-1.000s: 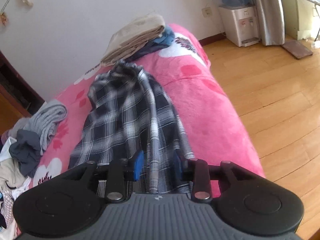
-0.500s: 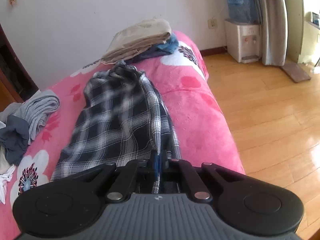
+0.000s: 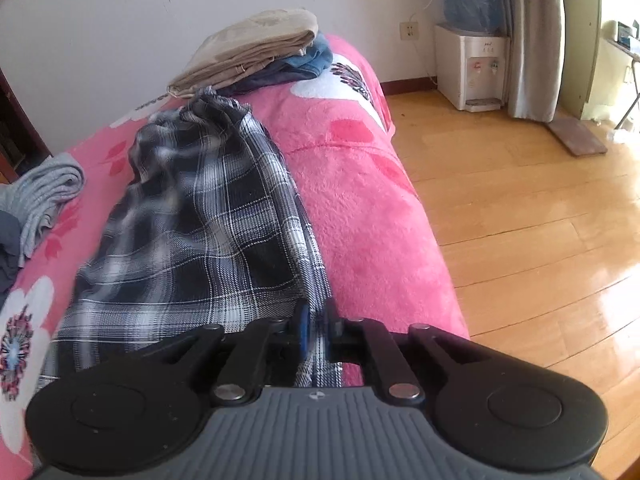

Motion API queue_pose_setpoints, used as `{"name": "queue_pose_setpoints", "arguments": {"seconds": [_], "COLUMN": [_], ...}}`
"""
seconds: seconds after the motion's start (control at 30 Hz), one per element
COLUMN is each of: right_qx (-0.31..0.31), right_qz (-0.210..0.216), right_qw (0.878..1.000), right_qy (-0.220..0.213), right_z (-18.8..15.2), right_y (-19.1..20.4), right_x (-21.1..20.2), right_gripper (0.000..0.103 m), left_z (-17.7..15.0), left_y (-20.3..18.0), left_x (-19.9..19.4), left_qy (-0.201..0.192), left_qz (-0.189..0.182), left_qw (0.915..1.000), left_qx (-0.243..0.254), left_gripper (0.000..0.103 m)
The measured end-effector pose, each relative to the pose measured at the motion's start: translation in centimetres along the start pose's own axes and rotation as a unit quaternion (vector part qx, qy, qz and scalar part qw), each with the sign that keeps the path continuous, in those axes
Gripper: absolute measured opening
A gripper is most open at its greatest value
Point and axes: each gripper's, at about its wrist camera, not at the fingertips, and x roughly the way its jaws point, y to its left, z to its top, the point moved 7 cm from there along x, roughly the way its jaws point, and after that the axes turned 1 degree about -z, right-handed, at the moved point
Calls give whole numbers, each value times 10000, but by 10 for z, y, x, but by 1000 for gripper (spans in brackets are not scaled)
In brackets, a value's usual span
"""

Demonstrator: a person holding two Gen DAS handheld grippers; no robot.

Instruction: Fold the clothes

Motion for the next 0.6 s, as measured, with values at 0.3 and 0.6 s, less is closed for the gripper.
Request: {"name": "queue_pose_setpoints", "arguments": {"seconds": [0.3,0.6], "right_qx": [233,498], "right_qz": [190,948], "right_qw": [9981,9850], "right_qy": [-545,-1352], "right_z": [3,-35], "right_y": [-32,-57], "right_x": [-96,-259], "right_gripper": [37,37], "left_z": [-2,-20], "left_y": [-21,-48], "left_x": [-33,-88], "left_qy": [-281,-187], "left_qz": [485,1026], "left_qw": [9983,9912], "left_qx": [173,815], "left_gripper": [78,95]}}
